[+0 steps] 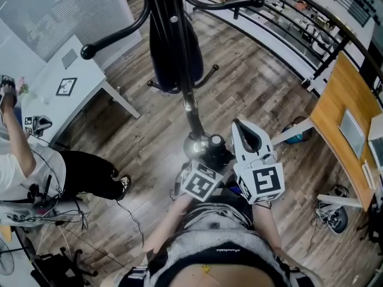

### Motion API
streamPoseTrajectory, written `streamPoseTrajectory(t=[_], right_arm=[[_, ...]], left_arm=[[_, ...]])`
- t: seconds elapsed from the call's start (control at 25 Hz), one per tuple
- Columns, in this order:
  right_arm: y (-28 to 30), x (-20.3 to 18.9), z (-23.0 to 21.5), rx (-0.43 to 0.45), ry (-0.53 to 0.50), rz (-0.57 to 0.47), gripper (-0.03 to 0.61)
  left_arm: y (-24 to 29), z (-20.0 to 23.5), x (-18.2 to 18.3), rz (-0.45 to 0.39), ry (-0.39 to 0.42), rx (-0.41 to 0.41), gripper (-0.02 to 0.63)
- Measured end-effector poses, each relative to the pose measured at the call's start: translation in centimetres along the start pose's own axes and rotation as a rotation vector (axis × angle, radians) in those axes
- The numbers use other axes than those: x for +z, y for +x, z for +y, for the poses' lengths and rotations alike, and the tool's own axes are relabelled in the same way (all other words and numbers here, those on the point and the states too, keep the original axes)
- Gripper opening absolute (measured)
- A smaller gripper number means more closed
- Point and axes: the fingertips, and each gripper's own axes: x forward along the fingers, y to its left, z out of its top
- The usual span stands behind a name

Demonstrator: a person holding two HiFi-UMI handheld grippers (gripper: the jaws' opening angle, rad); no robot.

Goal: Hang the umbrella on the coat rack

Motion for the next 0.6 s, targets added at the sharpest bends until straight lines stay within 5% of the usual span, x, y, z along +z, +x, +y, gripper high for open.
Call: streamPoseTrajectory(t=[0.6], right_arm=[[-0.3, -0.2, -0.6, -0.003, 0.018, -0.007, 0.005]], left_arm=[[1.4, 0.1, -0.9, 0.017, -0.022, -0.001, 0.267]])
